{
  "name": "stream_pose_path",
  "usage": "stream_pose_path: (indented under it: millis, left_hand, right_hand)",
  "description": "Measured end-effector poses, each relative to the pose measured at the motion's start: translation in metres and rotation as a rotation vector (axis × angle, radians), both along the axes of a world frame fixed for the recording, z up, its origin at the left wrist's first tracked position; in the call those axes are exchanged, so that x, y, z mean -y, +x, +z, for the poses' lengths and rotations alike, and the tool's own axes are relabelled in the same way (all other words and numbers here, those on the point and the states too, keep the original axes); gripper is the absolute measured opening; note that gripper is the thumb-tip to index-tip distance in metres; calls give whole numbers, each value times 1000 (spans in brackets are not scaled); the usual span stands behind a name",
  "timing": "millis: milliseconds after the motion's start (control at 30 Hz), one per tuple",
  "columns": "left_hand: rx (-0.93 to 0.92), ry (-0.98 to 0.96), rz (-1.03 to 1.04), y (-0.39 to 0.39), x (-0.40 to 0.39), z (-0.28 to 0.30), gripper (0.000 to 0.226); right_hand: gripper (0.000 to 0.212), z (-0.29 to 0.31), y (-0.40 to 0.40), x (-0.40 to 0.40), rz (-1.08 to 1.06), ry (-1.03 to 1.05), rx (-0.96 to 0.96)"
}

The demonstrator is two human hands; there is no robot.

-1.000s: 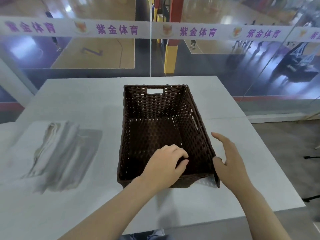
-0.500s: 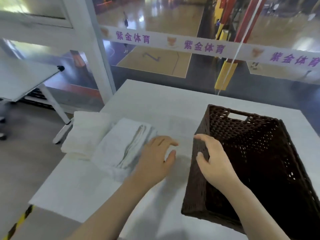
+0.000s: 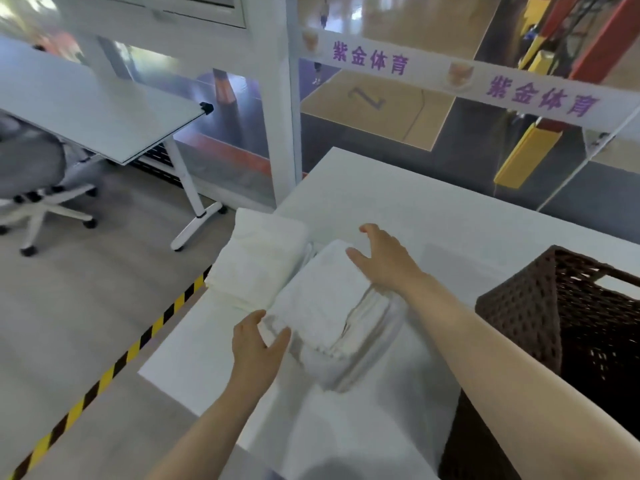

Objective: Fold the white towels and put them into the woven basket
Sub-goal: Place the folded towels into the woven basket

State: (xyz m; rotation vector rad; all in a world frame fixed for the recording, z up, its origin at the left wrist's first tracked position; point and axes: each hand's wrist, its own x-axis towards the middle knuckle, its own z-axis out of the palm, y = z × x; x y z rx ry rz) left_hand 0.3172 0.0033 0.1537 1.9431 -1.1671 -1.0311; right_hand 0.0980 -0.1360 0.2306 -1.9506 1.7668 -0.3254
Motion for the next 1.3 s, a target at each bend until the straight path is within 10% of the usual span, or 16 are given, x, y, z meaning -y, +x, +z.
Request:
stream_pose_path:
  millis: [333,600,833,967,1200,1300]
  left_hand:
    - [-789,538,76,-9,4,-33,110]
    - [-813,445,-55,-17,19,-48,85]
    - [-693,335,-128,-27,28,-51,104]
    - [-622,242,-196,-39,33,-46,66]
    - [-568,203,-232,-33,40,-56,80]
    - [-665,253,-256,-28,41,-58,75]
  right_hand:
    - [141,-57,-17,55,-55,734,-189]
    - [102,-76,-57,20,-227,1090,182]
    - [83,-90,-91,-61,-456,992,489]
    - [75,-98,-93,-92,-644,841,752]
    - [104,-109,-85,-105,-764,672,778]
    - [69,-95,-76,-109,-737,680,825]
